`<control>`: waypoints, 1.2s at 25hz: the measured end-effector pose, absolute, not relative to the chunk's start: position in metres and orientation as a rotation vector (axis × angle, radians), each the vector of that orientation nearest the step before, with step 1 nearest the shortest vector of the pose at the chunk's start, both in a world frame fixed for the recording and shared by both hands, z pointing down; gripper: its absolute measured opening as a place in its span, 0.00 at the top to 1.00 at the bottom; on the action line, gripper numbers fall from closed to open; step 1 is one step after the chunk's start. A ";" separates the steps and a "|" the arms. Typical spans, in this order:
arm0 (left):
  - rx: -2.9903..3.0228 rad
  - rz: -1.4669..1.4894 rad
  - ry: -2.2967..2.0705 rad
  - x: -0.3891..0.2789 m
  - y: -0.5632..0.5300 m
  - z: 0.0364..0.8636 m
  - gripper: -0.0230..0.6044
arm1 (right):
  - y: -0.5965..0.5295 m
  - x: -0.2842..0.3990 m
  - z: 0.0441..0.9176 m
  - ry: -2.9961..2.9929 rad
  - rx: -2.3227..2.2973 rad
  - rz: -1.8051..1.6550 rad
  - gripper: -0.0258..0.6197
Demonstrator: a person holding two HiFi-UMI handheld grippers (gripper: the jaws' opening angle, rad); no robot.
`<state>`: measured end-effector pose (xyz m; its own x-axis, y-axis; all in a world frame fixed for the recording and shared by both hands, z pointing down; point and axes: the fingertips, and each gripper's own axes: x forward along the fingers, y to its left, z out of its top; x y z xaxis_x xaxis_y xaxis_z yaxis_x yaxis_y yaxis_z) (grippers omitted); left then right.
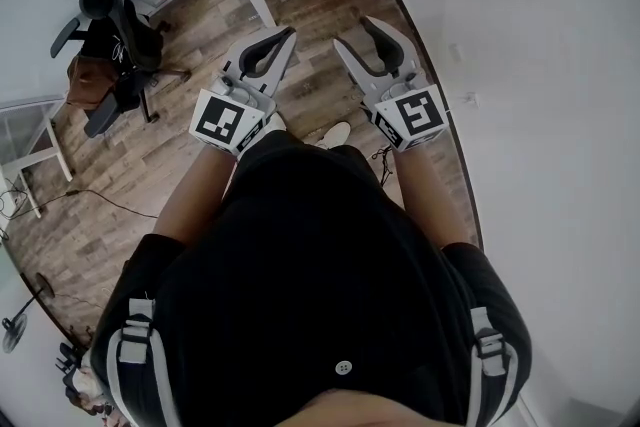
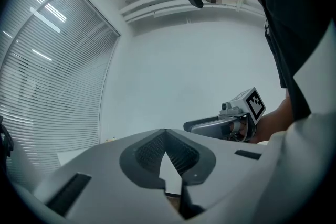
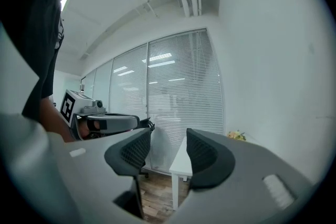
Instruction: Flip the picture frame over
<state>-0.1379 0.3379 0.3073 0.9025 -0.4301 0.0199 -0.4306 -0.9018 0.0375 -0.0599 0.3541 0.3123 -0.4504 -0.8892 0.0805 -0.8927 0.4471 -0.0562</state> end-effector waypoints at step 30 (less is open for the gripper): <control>2.960 0.063 -0.864 -0.077 0.361 0.325 0.96 | 0.374 0.014 0.321 -2.713 1.536 0.143 0.39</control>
<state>-0.0767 0.3614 0.3246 0.8424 -0.5361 0.0553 -0.5384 -0.8415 0.0439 0.0139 0.3737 0.3213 -0.5152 -0.8547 0.0634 -0.8566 0.5112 -0.0693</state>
